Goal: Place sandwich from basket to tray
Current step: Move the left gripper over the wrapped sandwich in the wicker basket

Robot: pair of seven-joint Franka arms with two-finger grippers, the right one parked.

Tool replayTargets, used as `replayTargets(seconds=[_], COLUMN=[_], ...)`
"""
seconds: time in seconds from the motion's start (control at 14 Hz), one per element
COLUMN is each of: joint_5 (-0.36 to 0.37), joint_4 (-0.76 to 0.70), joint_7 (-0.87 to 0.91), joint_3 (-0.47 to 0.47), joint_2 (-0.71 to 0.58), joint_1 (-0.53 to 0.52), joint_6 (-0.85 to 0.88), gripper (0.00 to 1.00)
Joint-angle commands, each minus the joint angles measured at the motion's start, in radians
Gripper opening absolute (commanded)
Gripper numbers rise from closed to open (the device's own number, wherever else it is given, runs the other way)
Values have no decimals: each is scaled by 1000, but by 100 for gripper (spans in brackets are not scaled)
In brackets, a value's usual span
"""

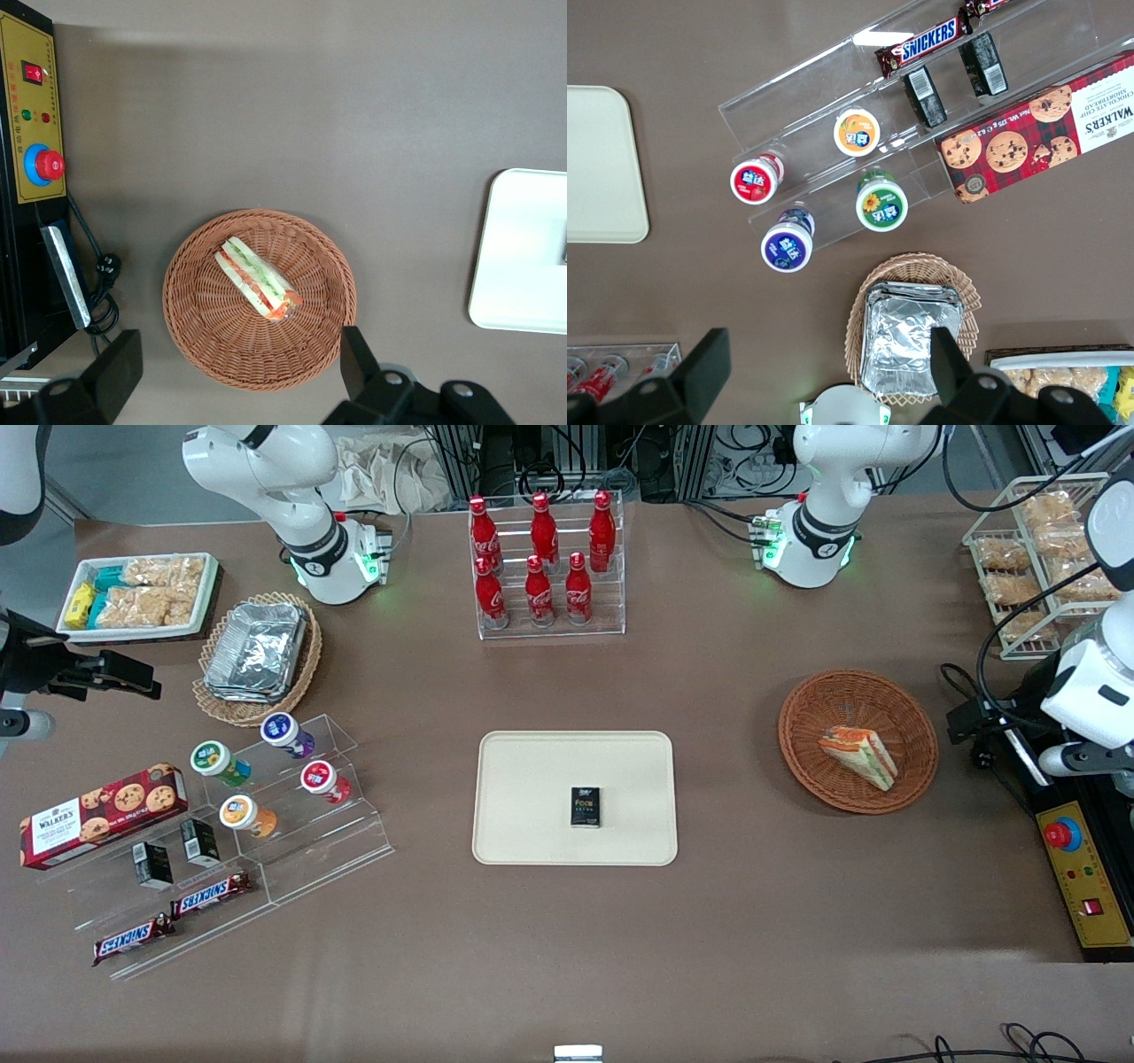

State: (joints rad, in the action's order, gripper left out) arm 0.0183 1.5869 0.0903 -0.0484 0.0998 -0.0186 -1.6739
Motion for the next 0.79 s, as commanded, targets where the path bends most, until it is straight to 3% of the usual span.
replayTargets(seconds=[0.0,0.43,0.71], joint_5=[0,-6,3], joint_4=[-31,-22,37], joint_7=[-14,44,488], joint_3=[-2,-1,-4], joint_2=[18,21,23], joint_1=[-3,-7,5], joint_6=[29,71,71], gripper=[99,99,99])
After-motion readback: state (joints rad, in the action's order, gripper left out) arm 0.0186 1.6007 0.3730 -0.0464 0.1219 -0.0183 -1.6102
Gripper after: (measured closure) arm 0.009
